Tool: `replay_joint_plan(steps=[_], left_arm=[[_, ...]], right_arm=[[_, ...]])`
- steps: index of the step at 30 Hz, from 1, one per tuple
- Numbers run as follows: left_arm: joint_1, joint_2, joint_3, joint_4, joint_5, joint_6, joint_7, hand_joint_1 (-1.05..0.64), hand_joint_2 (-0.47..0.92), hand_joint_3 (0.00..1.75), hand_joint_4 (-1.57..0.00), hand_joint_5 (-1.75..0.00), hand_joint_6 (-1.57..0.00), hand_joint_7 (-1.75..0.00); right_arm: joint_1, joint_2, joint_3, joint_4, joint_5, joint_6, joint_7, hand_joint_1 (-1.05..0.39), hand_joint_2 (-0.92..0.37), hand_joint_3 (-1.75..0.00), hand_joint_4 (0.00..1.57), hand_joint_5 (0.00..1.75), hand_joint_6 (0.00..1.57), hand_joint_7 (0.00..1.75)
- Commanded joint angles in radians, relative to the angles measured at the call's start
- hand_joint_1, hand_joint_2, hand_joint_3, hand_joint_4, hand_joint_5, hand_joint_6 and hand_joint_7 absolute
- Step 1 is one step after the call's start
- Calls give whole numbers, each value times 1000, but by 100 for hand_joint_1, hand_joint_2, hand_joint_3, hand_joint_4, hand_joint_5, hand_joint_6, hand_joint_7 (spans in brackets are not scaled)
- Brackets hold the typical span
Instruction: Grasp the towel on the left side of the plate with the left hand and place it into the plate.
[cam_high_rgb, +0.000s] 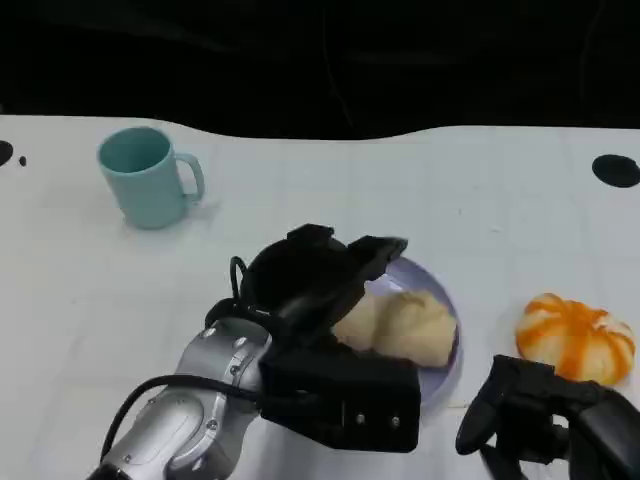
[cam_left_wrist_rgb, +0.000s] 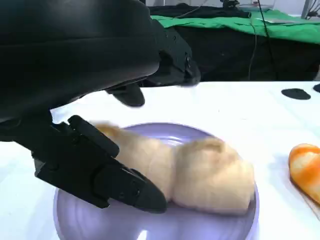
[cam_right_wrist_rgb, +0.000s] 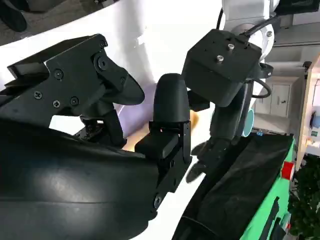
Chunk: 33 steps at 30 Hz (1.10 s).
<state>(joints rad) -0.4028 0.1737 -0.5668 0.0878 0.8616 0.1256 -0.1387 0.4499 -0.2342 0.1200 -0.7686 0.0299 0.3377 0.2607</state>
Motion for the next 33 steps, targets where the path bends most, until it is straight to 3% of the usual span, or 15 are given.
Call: replay_joint_plan(steps=[1,10,18,22,25,27,28,30,32,33], left_arm=[[0,25,17,-38,16,0,5,-80,92,9,0,-40,-1,-1],[60,98,89,-199,-35,-8,-72,-75,92,7,0,-48,-7,-4],[192,158,256,-357,-258,-81,-114,-56,91,0,-4,-86,-23,-11],[278,157,348,-425,-400,-118,-113,-40,92,2,-19,-86,-35,-14],[364,128,428,-471,-544,-156,-96,-24,92,8,-44,-96,-50,-20],[422,104,478,-495,-638,-174,-92,-13,90,19,-64,-106,-72,-31],[448,92,498,-507,-676,-174,-92,-10,80,41,-71,-109,-80,-36],[510,59,534,-532,-777,-174,-97,-3,54,99,-79,-117,-93,-51],[574,38,555,-574,-835,-143,-97,-1,45,125,-84,-130,-92,-78],[602,30,563,-595,-855,-128,-95,-2,44,129,-86,-135,-91,-87]], right_arm=[[1,-9,2,1,-2,-15,-1,-6,-58,-110,73,174,65,142],[0,-1,10,1,-8,-9,-6,-7,-58,-108,73,174,65,142],[0,6,16,-1,-2,1,-8,-5,-58,-109,72,175,65,142],[-2,10,23,2,-5,2,-13,-5,-58,-109,72,175,65,143],[-4,10,26,1,-2,8,-16,-5,-58,-109,73,175,65,143],[-4,10,27,2,-1,8,-16,-4,-58,-110,73,175,64,143],[-5,10,27,3,-1,8,-16,-4,-58,-110,73,175,64,143],[-5,9,25,4,1,8,-15,-4,-58,-109,73,175,64,143],[-5,8,23,6,4,10,-13,-4,-58,-109,72,175,64,143],[-4,8,22,6,6,11,-12,-4,-59,-109,72,175,64,143]])
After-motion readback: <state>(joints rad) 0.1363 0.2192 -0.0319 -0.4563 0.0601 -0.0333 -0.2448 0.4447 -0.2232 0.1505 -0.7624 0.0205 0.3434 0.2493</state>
